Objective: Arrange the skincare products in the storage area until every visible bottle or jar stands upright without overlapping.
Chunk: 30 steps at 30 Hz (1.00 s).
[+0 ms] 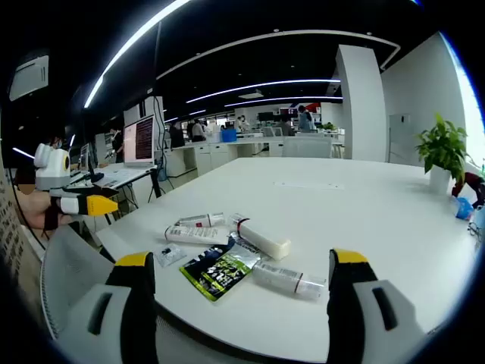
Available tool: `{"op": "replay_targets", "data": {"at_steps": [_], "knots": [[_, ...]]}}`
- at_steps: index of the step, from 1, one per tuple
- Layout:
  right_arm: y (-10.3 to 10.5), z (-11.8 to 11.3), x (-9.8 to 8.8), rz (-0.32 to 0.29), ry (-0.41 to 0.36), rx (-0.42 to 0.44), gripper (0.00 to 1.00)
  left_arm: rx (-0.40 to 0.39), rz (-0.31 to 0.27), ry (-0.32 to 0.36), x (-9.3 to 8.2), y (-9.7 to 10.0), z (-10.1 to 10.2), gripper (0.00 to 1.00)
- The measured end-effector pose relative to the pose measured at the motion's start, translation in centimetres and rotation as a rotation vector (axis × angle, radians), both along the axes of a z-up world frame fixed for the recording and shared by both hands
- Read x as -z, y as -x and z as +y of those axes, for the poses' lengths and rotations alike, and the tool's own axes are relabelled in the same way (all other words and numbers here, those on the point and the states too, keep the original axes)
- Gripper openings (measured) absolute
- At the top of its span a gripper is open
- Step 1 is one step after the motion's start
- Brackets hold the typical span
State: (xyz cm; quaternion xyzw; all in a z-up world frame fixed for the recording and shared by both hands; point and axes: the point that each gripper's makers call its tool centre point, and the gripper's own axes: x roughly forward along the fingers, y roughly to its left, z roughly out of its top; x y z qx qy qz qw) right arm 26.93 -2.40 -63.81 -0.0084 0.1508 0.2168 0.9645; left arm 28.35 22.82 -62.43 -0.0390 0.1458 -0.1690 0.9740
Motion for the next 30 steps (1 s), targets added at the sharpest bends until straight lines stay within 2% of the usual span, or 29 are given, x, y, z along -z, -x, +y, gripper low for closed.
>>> {"op": "replay_targets", "data": {"at_steps": [30], "knots": [[0.07,0.15,0.12,0.005,0.002,-0.01,0.95,-0.003,0.004,0.001,0.06,-0.04,0.04,0.96]]}}
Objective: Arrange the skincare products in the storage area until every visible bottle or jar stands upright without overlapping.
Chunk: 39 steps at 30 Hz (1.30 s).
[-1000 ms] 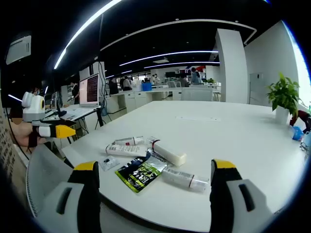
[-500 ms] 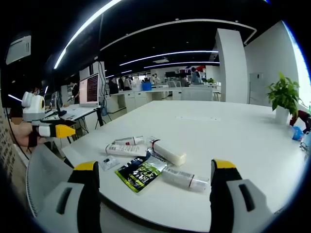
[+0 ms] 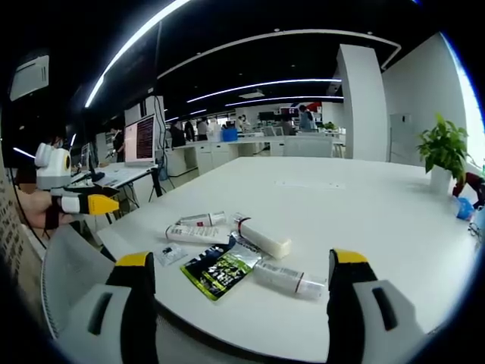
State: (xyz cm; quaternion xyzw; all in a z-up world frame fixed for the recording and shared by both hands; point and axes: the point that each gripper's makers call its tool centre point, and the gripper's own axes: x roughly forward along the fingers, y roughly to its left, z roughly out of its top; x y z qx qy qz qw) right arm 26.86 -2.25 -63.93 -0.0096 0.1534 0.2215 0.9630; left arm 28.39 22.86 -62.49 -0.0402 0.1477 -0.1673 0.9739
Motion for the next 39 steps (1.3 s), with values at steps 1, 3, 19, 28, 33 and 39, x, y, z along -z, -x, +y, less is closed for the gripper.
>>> {"op": "replay_targets", "data": {"at_steps": [1,3,19,28,33,39], "knots": [[0.0,0.0,0.0,0.001,0.001,-0.002,0.95,-0.003,0.0,0.0,0.0,0.0,0.1,0.96],[0.0,0.1,0.1,0.003,0.004,-0.005,0.95,-0.009,-0.001,0.003,0.0,0.0,0.2,0.96],[0.3,0.2,1.0,0.081,0.014,-0.028,0.95,-0.026,0.004,-0.003,0.1,-0.2,0.5,0.95],[-0.1,-1.0,0.9,0.159,-0.064,0.0,0.95,-0.046,-0.002,-0.014,0.0,-0.3,0.9,0.95],[0.1,-1.3,1.5,0.173,-0.003,-0.051,0.95,-0.065,-0.008,-0.019,-0.1,-0.3,1.1,0.94],[-0.3,-2.7,1.5,0.193,0.032,-0.052,0.93,-0.051,-0.006,-0.022,0.0,-0.3,0.9,0.95]]}}
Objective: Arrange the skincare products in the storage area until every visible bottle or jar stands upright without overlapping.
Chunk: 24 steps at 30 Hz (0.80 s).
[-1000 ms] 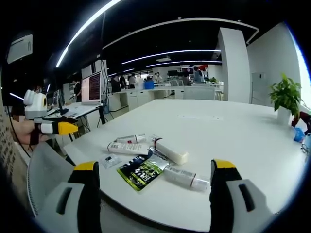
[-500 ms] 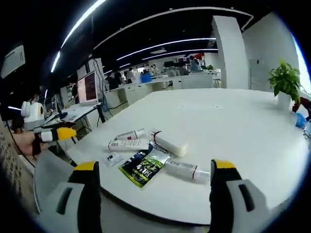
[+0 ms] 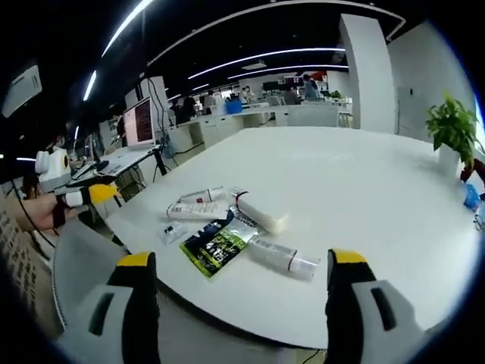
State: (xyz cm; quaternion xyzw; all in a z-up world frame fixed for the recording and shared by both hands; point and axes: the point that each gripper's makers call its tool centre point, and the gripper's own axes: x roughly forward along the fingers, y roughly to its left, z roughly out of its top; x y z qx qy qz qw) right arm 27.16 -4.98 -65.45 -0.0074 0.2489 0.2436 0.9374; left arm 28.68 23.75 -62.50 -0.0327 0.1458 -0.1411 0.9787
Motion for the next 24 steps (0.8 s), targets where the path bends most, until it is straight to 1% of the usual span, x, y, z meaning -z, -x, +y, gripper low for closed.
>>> {"op": "replay_targets", "data": {"at_steps": [3,6,9,13,14,16,17,20,21,24], "knots": [[-0.7,-0.7,-0.3,-0.028,0.049,-0.003,0.93,0.033,0.013,0.007,0.2,0.1,-0.6,0.95],[-1.6,-1.1,-0.2,-0.015,0.075,-0.005,0.92,0.079,0.026,0.02,0.3,0.3,-1.4,0.95],[-2.6,-1.1,-0.5,-0.032,0.141,-0.051,0.9,0.117,0.042,0.029,0.5,0.5,-2.0,0.95],[-4.0,-0.6,-1.2,-0.03,0.161,-0.102,0.87,0.15,0.046,0.052,0.4,0.7,-2.5,0.94],[-4.4,-0.4,-1.4,-0.031,0.182,-0.135,0.87,0.166,0.046,0.069,0.3,0.9,-2.7,0.94],[-4.9,-0.3,-1.4,-0.019,0.213,-0.166,0.86,0.19,0.049,0.095,0.2,1.1,-2.9,0.94],[-5.1,-0.1,-1.4,-0.004,0.242,-0.21,0.85,0.196,0.053,0.096,0.2,1.1,-3.0,0.94],[-5.8,0.2,-1.6,0.002,0.309,-0.291,0.84,0.212,0.053,0.1,0.3,1.2,-3.3,0.94],[-6.1,0.3,-1.6,0.017,0.321,-0.323,0.84,0.213,0.055,0.097,0.3,1.2,-3.3,0.94],[-7.2,0.8,-1.7,0.033,0.32,-0.369,0.83,0.213,0.053,0.092,0.3,1.2,-3.2,0.94]]}}
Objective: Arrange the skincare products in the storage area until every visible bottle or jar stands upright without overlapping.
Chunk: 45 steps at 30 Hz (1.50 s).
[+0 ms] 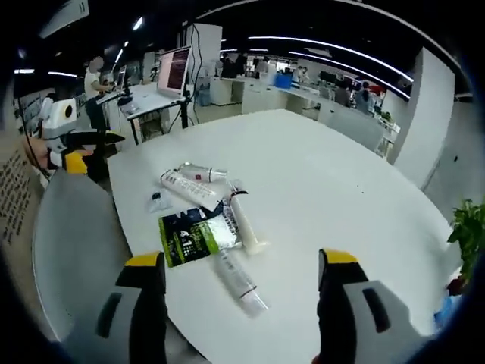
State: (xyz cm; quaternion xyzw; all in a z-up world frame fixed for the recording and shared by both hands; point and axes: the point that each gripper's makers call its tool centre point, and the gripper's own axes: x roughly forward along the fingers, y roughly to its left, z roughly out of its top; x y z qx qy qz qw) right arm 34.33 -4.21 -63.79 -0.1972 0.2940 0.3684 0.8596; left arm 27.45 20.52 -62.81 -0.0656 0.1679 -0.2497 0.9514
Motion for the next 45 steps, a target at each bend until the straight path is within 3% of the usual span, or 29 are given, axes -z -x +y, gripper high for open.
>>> {"op": "replay_targets", "data": {"at_steps": [7,16,30,45], "knots": [[-2.8,1.0,1.4,0.075,0.066,-0.081,0.8,0.011,0.009,-0.025,0.4,0.1,-0.1,0.93],[-5.2,3.5,5.7,0.198,0.133,-0.162,0.74,0.011,0.008,-0.013,0.3,0.1,0.0,0.93],[-8.9,6.1,10.7,0.333,0.263,-0.26,0.54,0.006,0.032,-0.004,0.5,-0.2,0.0,0.92],[-10.2,8.8,13.5,0.387,0.331,-0.346,0.38,-0.029,0.056,-0.005,0.9,-0.5,0.7,0.92]]}}
